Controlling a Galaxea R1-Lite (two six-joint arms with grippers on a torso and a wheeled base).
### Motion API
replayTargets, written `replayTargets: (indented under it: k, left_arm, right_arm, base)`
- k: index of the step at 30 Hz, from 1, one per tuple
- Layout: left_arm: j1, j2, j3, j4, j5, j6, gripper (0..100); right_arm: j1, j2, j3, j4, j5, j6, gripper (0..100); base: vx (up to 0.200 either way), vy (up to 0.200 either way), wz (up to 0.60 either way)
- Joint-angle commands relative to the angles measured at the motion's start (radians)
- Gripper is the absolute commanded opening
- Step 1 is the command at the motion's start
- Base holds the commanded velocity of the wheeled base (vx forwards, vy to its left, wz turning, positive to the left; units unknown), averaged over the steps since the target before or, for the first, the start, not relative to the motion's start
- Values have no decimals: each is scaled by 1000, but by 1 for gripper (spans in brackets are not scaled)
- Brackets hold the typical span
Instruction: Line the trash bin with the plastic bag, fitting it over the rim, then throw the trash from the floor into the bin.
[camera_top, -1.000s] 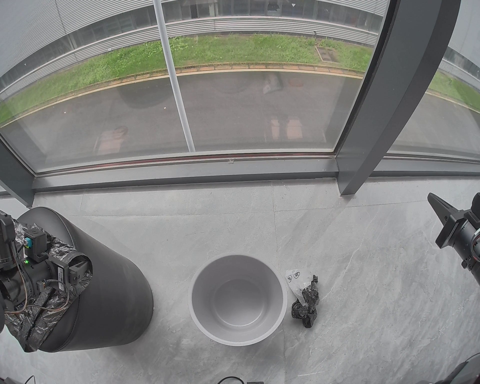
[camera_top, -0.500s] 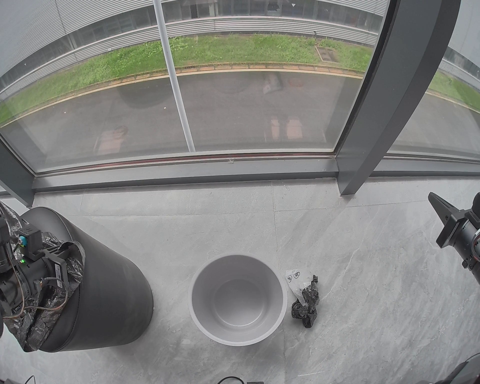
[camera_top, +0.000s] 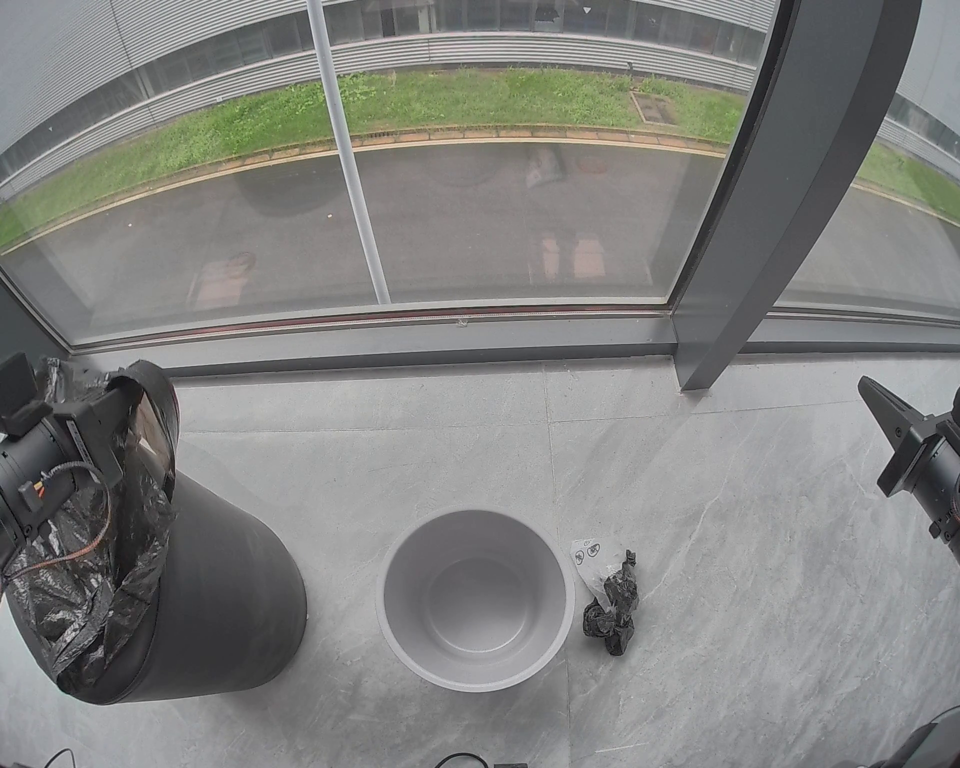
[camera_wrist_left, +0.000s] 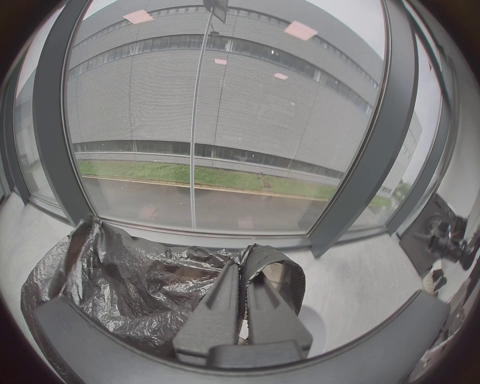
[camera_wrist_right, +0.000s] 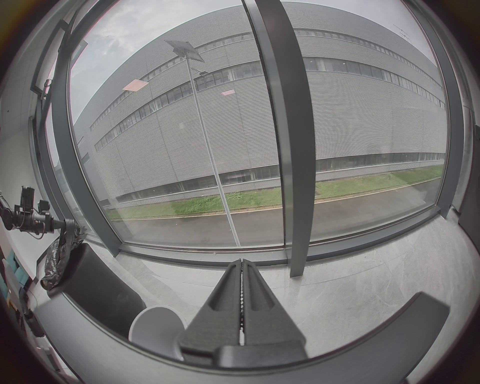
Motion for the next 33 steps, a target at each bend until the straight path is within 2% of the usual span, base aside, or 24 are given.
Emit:
replayTargets:
  k: [1, 3, 4, 8, 11, 15, 19, 20, 21, 25, 33]
  left_arm:
    - [-177, -38, -109, -2, 99, -80, 0]
    - [-188, -38, -115, -2, 107, -84, 0]
    - [-284, -35, -147, 1, 148, -115, 0]
    - [-425, -32, -167, 1, 168, -139, 0]
    - [-491, -14, -188, 2, 170, -173, 0]
    - [-576, 12, -222, 2, 170, -207, 0]
    - [-606, 52, -282, 4, 170, -210, 0]
    - [-606, 61, -299, 4, 171, -210, 0]
    - [-606, 61, -299, 4, 171, -210, 0]
    - [-606, 87, -342, 5, 174, -208, 0]
    - [-633, 74, -327, 7, 176, -222, 0]
  right_arm:
    - [154, 1, -29, 11, -61, -7, 0]
    - [167, 5, -34, 12, -69, -7, 0]
    - [285, 53, -91, 20, -158, -12, 0]
    - [438, 150, -175, 29, -284, -12, 0]
    - [521, 231, -232, 29, -319, -12, 0]
    - [595, 317, -290, 28, -367, -23, 0]
    - [648, 375, -327, 28, -376, -67, 0]
    - [662, 386, -330, 19, -377, -73, 100]
    - [662, 386, -330, 19, -377, -73, 100]
    - [751, 410, -296, 11, -383, -64, 100]
    - [765, 461, -267, 8, -397, -73, 100]
  base:
    - [0, 0, 0]
    - [0, 0, 0]
    - [0, 0, 0]
    - [0, 0, 0]
    - [0, 0, 0]
    - [0, 0, 0]
    - [0, 0, 0]
    - [0, 0, 0]
    - [0, 0, 0]
    - [0, 0, 0]
    - [0, 0, 0]
